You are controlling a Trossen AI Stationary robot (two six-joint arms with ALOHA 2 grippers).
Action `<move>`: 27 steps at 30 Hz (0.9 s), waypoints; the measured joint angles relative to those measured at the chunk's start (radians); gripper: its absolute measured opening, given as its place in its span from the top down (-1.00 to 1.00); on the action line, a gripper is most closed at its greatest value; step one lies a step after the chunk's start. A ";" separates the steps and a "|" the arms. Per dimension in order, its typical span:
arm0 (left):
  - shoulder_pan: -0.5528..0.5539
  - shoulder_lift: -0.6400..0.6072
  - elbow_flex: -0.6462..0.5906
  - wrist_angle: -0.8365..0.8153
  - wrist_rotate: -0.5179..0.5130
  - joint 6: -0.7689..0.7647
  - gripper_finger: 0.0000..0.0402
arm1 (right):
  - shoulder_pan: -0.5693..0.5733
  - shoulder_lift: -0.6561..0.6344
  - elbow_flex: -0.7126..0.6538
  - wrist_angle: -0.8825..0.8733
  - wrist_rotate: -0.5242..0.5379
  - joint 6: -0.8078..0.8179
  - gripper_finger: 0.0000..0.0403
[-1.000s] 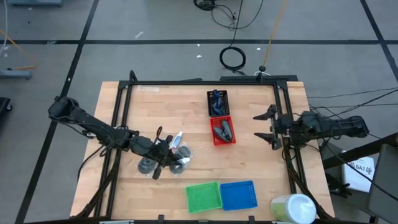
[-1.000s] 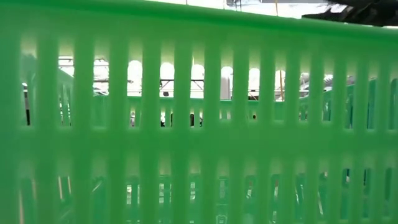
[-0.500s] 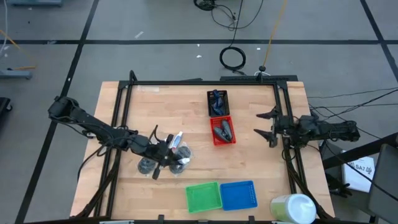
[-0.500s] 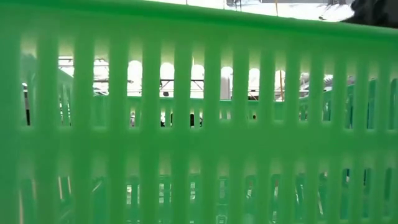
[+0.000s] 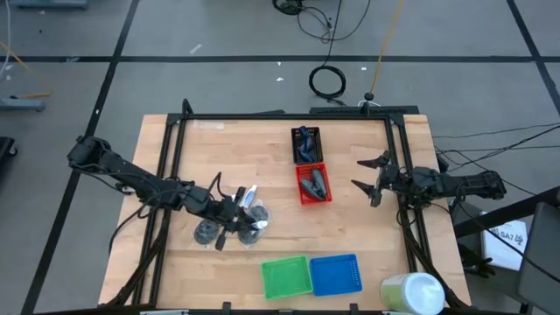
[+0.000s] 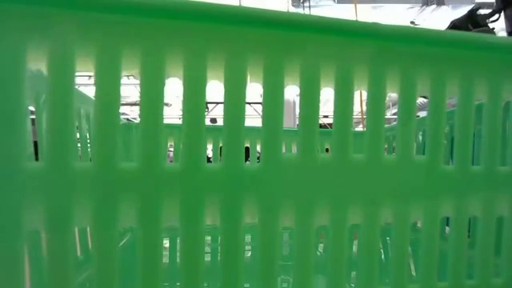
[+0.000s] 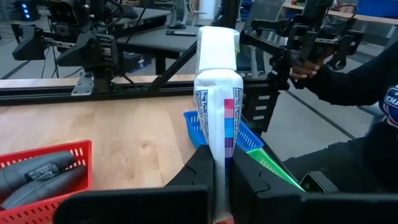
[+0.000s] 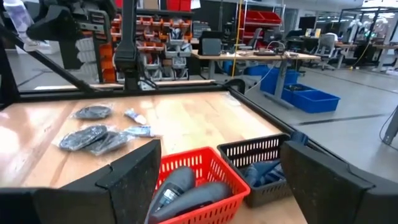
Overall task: Pick & Place Travel size toiletries
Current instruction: Put the left white toothpaste into the green bin
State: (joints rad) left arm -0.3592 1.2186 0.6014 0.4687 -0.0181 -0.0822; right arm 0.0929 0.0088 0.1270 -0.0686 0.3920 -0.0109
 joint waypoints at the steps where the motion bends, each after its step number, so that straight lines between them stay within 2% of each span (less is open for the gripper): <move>1: 0.000 0.000 0.000 -0.001 0.000 0.000 0.94 | 0.000 0.001 0.000 0.000 0.000 -0.001 -0.58; 5: 0.000 0.000 0.000 -0.002 0.000 0.001 0.98 | 0.000 0.000 -0.001 -0.003 0.000 -0.001 -0.58; 9: 0.000 0.000 0.000 -0.002 0.000 -0.017 0.94 | 0.000 0.000 -0.001 -0.004 0.000 -0.001 -0.58; 13: 0.000 0.000 0.003 -0.026 0.000 -0.137 0.97 | 0.000 0.000 -0.001 -0.007 -0.001 -0.001 -0.58; 15: -0.001 0.002 0.027 -0.096 -0.010 -0.197 0.98 | 0.000 0.000 -0.002 -0.007 -0.001 -0.001 -0.58; 21: -0.032 0.070 0.187 -0.353 -0.065 -0.262 0.98 | 0.000 0.000 -0.002 -0.009 -0.001 -0.001 -0.58; 27: -0.105 0.236 0.384 -0.519 -0.064 -0.276 0.98 | 0.000 0.000 -0.003 -0.009 -0.002 -0.001 -0.58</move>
State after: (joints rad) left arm -0.4646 1.4546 0.9856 -0.0502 -0.0818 -0.3581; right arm 0.0929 0.0090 0.1242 -0.0780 0.3904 -0.0116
